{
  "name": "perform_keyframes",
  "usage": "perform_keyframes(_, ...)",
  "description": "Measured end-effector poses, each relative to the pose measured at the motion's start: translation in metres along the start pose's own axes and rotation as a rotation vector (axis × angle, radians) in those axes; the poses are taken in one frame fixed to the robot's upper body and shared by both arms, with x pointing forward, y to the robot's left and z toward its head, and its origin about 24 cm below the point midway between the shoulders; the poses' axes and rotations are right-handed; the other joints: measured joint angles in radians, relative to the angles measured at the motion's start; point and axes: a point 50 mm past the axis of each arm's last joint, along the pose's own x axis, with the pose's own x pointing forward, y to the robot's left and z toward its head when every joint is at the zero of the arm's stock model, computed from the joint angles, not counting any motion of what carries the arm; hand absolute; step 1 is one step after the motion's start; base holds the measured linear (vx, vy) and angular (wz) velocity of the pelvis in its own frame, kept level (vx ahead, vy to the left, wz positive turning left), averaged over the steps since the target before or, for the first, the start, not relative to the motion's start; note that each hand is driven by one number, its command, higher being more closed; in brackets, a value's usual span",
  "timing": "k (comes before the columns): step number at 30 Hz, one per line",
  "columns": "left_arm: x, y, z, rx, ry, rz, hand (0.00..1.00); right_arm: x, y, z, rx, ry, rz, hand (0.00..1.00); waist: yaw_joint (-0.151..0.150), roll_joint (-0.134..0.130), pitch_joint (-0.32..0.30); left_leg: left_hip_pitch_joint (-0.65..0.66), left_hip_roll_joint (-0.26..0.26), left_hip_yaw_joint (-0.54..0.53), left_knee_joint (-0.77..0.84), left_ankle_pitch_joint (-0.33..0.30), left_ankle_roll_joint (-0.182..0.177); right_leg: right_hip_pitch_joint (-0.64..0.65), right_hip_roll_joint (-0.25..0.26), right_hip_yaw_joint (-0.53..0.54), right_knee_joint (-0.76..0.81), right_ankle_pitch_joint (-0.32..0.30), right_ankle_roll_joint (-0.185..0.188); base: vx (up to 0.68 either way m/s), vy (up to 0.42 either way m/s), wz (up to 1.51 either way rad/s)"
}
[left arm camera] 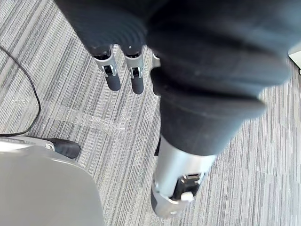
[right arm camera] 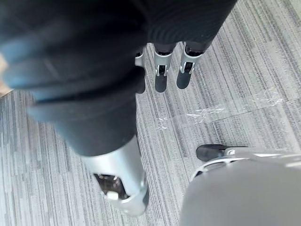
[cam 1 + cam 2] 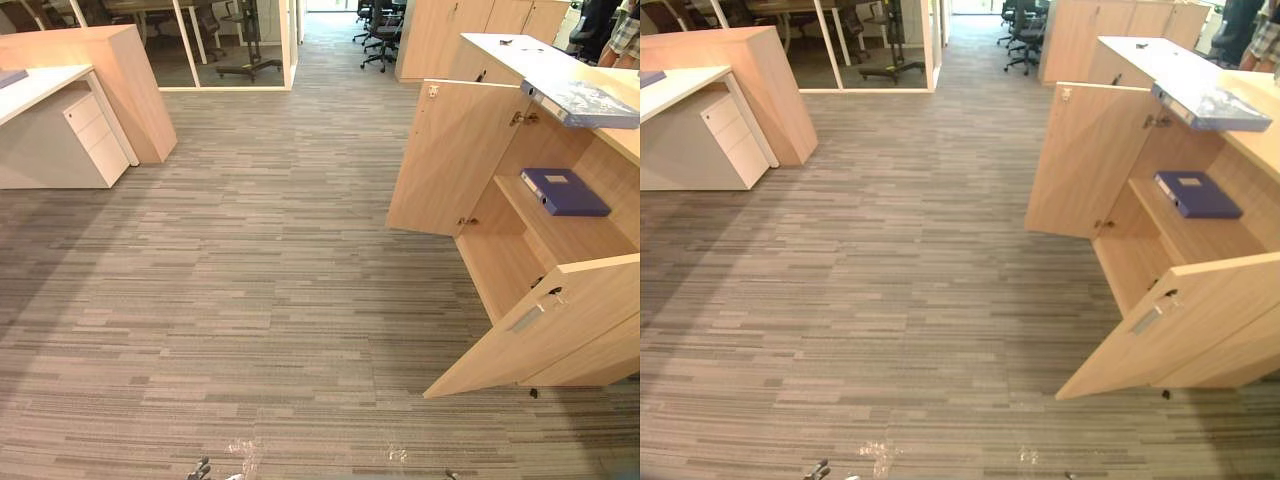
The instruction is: Walk over to the cabinet, pick up the folder, carry it to the office cabinet, place the folder inside the office cabinet, then close the office cabinet door
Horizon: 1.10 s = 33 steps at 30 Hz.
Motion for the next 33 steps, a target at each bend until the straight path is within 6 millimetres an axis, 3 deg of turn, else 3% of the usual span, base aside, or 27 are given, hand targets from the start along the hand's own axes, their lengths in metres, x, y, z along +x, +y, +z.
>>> perform_keyframes(10, 0.000, -0.001, 0.001, -0.027, -0.018, 0.014, 0.00, 0.002, 0.007, 0.009, 0.061, -0.025, 0.010, 0.00, 0.007, -0.006, 0.011, 0.030, 0.016, 0.005, -0.010, -0.007, -0.010, 0.033, 0.015, -0.012, -0.017, -0.020, -0.002, 0.00, -0.001, 0.00)
perform_keyframes(18, -0.001, 0.004, 0.008, 0.071, -0.078, 0.134, 0.00, 0.001, 0.020, 0.014, 0.074, -0.055, -0.015, 0.00, 0.008, -0.019, 0.020, 0.032, 0.027, 0.013, -0.010, -0.014, -0.017, 0.031, 0.025, -0.027, -0.002, -0.025, -0.003, 0.03, -0.014, 0.00)
perform_keyframes(20, 0.000, 0.004, 0.008, 0.058, -0.079, 0.132, 0.00, 0.002, 0.018, 0.017, 0.071, -0.064, -0.025, 0.00, 0.006, -0.021, 0.021, 0.032, 0.029, 0.014, -0.007, -0.014, -0.017, 0.014, 0.017, -0.053, 0.038, -0.044, 0.021, 0.01, 0.000, 0.02)
perform_keyframes(24, 0.000, 0.004, 0.011, 0.085, -0.095, 0.101, 0.00, 0.002, 0.019, 0.017, 0.053, -0.066, -0.018, 0.00, 0.006, -0.027, 0.025, 0.028, 0.026, 0.009, -0.007, -0.019, -0.009, 0.001, 0.004, -0.084, 0.063, -0.085, -0.006, -0.04, 0.018, 0.07)
perform_keyframes(29, 0.000, 0.004, 0.011, 0.089, -0.096, 0.084, 0.00, 0.002, 0.020, 0.017, 0.025, -0.067, -0.007, 0.00, 0.005, -0.029, 0.029, 0.027, 0.028, 0.019, -0.004, -0.020, -0.010, 0.000, 0.004, -0.088, 0.068, -0.093, -0.010, 0.01, -0.001, 0.01)
perform_keyframes(30, 0.001, 0.004, 0.013, 0.085, -0.102, 0.078, 0.00, 0.002, 0.021, 0.016, 0.026, -0.066, -0.004, 0.00, 0.004, -0.027, 0.038, 0.020, 0.031, 0.029, 0.032, -0.040, -0.013, -0.006, -0.002, -0.094, 0.105, -0.127, -0.021, 0.04, 0.009, 0.02)
perform_keyframes(33, 0.001, 0.007, 0.018, 0.071, -0.120, 0.081, 0.00, 0.001, 0.024, 0.016, 0.033, -0.065, 0.012, 0.00, 0.004, -0.038, 0.056, -0.061, 0.050, 0.078, 0.273, -0.130, -0.028, -0.007, -0.028, -0.131, 0.197, -0.184, -0.010, 0.04, 0.029, 0.01)
